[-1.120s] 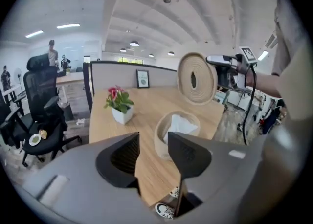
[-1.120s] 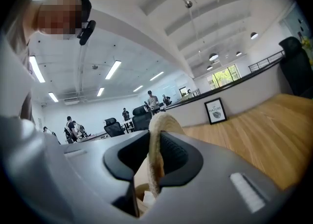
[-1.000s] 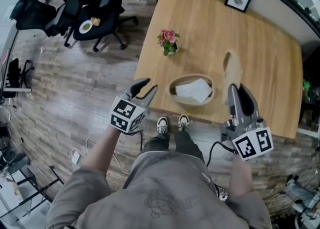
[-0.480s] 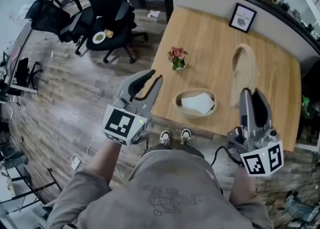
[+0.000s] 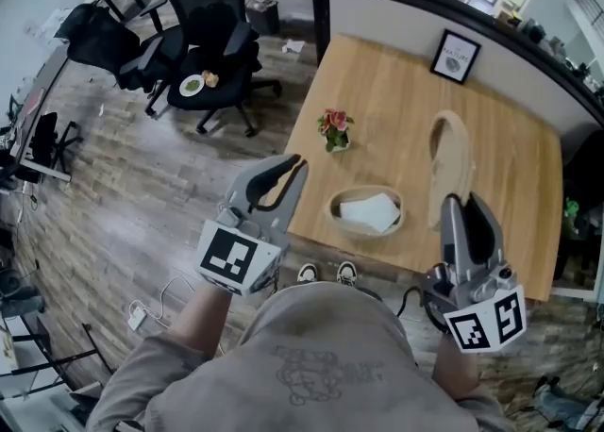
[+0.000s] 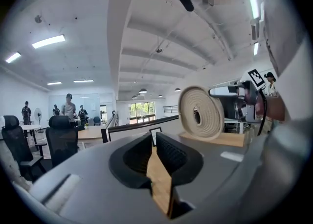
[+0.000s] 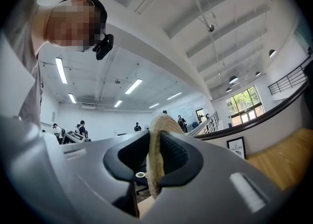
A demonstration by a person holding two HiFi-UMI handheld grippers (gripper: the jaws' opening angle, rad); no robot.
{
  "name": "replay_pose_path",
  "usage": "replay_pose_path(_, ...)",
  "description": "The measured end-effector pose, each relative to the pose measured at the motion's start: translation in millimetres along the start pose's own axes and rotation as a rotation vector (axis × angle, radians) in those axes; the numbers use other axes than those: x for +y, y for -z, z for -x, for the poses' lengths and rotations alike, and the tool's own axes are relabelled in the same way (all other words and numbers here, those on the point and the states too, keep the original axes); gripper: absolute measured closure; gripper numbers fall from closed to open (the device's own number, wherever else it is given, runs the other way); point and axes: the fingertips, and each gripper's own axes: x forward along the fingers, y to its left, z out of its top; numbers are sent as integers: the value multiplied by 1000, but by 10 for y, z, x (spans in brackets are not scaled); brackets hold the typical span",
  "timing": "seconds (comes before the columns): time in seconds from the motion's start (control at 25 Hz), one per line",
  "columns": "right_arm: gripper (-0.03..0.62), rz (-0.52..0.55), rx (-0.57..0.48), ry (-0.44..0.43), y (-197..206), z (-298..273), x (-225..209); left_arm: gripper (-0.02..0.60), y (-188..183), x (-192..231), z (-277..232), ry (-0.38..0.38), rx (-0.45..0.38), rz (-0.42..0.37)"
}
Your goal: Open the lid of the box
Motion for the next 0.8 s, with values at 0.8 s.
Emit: replay_pose_path(0.8, 517, 15, 106, 5, 338, -211, -82, 581, -4, 52, -8, -56, 22, -9)
